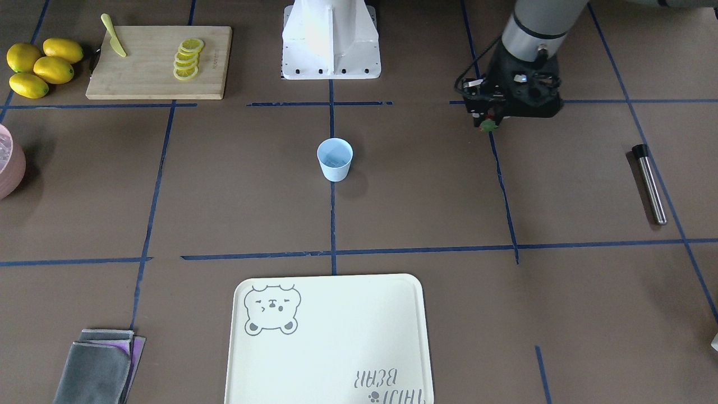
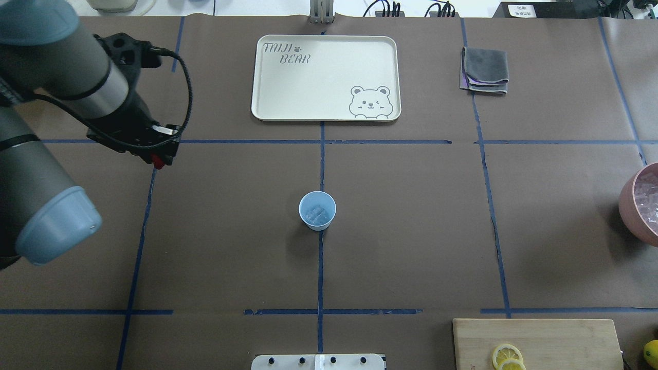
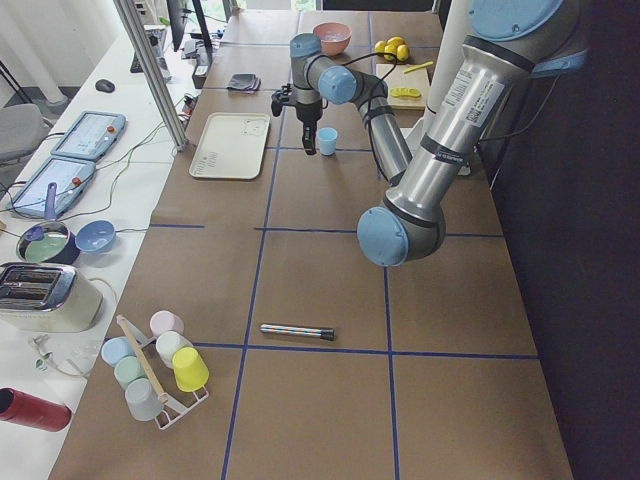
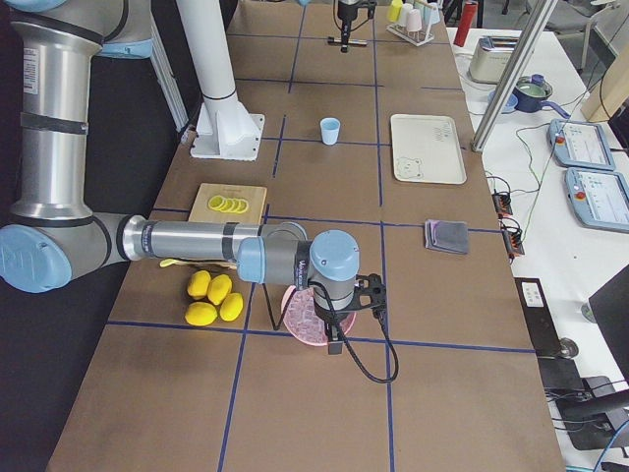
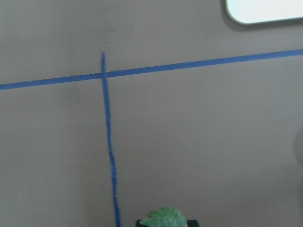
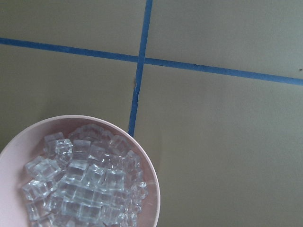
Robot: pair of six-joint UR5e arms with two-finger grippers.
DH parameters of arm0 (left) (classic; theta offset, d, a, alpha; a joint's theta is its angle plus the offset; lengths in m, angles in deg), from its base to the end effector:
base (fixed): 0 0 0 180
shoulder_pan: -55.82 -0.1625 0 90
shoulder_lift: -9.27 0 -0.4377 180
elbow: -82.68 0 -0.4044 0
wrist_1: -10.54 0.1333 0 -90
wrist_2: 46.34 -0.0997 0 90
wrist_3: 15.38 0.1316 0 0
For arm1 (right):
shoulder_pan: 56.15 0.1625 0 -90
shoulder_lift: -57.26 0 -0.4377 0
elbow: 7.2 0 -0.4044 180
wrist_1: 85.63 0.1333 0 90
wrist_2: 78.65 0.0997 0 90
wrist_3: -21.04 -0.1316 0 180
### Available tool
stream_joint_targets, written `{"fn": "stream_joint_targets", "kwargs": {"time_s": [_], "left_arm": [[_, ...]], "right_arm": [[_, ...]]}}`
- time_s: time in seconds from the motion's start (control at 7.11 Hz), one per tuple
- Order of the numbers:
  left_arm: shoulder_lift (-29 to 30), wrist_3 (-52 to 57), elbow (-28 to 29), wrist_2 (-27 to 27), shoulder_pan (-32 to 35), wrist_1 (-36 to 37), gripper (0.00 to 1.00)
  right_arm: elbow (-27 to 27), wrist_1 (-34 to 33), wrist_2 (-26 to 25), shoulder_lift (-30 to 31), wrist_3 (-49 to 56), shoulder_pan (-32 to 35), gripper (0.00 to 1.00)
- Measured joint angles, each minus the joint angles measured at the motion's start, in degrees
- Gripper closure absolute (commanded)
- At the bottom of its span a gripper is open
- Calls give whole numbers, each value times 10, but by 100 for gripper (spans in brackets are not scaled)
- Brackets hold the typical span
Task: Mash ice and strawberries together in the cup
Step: 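Carry the strawberry with the left gripper over the light-blue cup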
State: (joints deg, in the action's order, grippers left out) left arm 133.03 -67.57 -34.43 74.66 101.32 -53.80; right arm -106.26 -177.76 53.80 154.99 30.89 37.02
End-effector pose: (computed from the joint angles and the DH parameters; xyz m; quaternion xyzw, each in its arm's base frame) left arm 0.3644 -0.4643 0.2078 0.0034 0.3871 0.0191 0.9219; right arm 0.0689 -0.4406 0.6853 0.0346 -0.3604 -0.0518 0.9307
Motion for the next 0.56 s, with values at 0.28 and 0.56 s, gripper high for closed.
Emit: {"fn": "stream_joint_targets", "kwargs": {"time_s": [0.28, 0.56], "left_arm": [[85, -115, 68, -28, -64, -19, 100], [137, -201, 158, -72, -118, -99, 100]], "right_arm": [[0, 0, 0, -1, 0, 0, 0], [1, 0, 0, -1, 0, 0, 0]]}}
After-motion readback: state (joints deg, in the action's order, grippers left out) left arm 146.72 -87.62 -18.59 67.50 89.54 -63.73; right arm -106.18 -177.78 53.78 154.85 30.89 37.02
